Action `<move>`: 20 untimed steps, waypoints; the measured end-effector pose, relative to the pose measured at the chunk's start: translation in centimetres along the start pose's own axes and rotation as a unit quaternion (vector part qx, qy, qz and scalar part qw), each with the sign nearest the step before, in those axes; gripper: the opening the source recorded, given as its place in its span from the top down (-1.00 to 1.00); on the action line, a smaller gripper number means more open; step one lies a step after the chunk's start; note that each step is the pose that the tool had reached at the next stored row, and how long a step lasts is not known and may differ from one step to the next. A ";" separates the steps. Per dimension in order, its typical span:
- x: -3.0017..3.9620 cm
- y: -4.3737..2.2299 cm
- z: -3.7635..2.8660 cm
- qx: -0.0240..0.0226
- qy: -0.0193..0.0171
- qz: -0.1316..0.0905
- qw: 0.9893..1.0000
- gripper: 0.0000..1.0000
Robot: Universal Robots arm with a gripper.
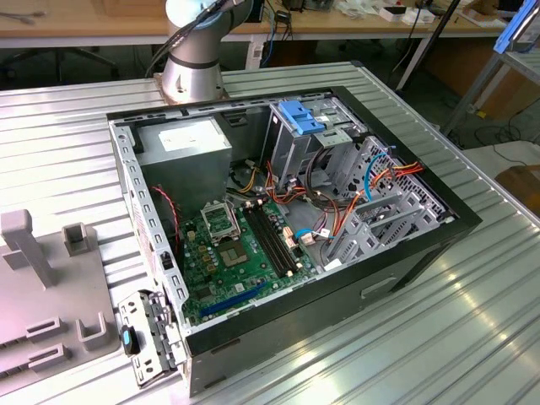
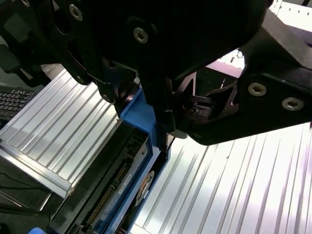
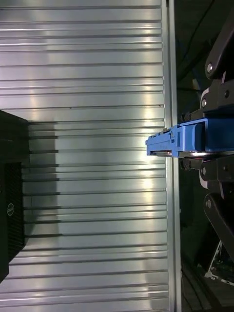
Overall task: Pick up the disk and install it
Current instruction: 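Pick up the disk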
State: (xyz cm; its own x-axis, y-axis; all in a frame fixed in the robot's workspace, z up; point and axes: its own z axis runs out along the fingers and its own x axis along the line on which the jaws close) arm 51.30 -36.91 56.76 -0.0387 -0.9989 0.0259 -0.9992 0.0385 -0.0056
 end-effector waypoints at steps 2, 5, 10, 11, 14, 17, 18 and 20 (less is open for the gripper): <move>0.00 0.00 0.00 0.000 0.000 0.000 1.000 0.25; 0.06 1.64 -0.01 0.000 0.000 0.000 1.000 0.25; 0.23 6.07 -0.01 0.000 0.000 0.000 1.000 0.25; 0.27 6.85 0.00 0.000 0.000 0.000 1.000 0.25; 0.33 8.51 0.02 0.000 0.000 0.000 1.000 0.25; 0.40 10.40 0.05 0.000 0.000 0.000 1.000 0.25; 0.42 11.00 0.04 0.000 0.000 0.000 1.000 0.25; 0.48 12.41 0.06 0.000 0.000 0.000 1.000 0.25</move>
State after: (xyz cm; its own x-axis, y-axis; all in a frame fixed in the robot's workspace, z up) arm 38.89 -36.91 56.64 -0.0386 -0.9989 0.0258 -0.9992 0.0385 -0.0055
